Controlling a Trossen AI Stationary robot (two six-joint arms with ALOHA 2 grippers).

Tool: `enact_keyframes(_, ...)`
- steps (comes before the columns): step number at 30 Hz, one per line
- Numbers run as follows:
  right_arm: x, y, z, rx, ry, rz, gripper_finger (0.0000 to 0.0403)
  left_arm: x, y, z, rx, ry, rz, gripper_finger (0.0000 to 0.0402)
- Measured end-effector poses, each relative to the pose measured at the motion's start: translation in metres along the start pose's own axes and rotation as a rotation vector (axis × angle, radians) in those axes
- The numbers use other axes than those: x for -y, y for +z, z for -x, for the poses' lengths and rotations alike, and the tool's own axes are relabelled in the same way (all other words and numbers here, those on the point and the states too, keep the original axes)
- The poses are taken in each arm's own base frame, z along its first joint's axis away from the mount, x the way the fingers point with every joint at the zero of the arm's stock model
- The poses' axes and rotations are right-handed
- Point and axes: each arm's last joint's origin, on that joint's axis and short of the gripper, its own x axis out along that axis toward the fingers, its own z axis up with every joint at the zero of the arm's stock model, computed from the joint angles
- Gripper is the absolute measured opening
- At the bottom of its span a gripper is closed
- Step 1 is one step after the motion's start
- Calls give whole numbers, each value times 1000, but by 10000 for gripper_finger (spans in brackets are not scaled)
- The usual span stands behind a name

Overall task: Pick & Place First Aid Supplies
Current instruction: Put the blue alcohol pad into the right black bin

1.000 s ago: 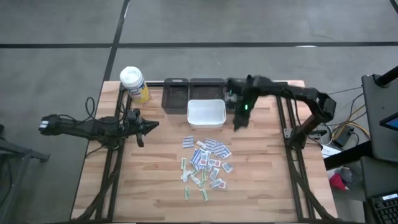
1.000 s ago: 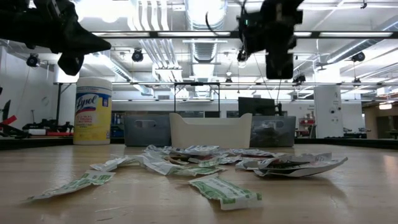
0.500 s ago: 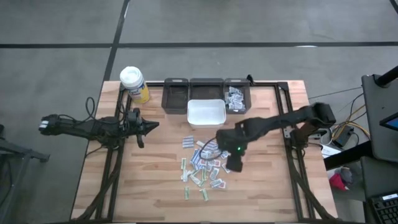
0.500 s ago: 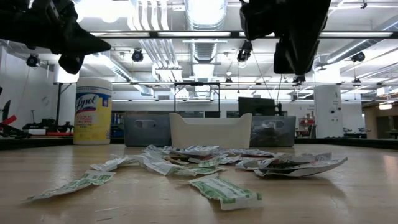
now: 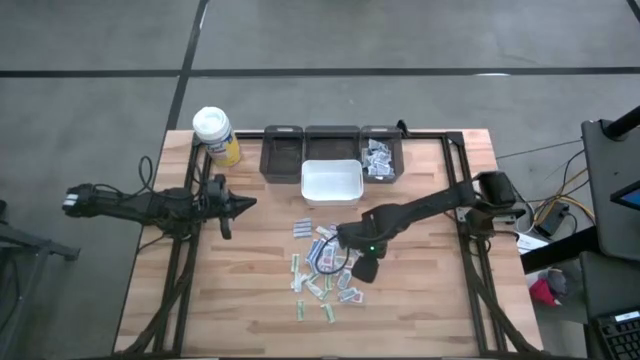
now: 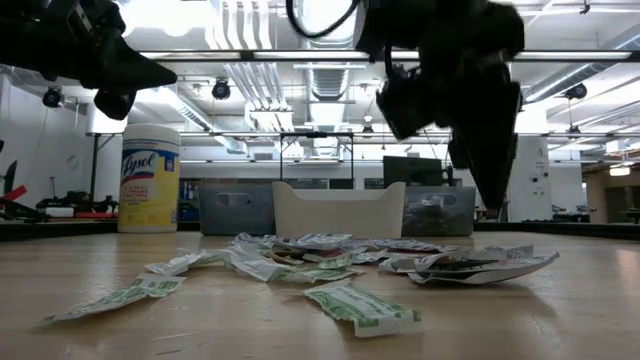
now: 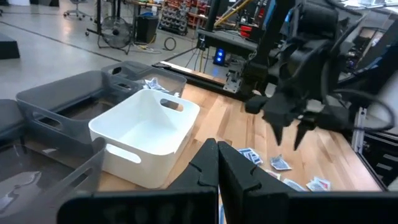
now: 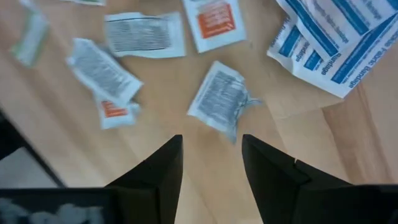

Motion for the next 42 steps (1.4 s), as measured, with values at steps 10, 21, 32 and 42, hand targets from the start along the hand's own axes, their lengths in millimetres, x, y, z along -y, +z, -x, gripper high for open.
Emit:
enact_keyframes(10,9,9,-35,-65,-86,-60,145,0,-1,0,-8,2,-33,0)
enact_keyframes(21,12,13,-53,-117,-131,-86,112,0,-1,0,-9,2,-33,0)
enact_keyframes(32,14,11,-50,-104,-189,-60,16,0,-1,0,-9,2,-32,0)
enact_keyframes(42,5,-12,4,-147,25,247,8,0,-1,0,-8,2,-29,0)
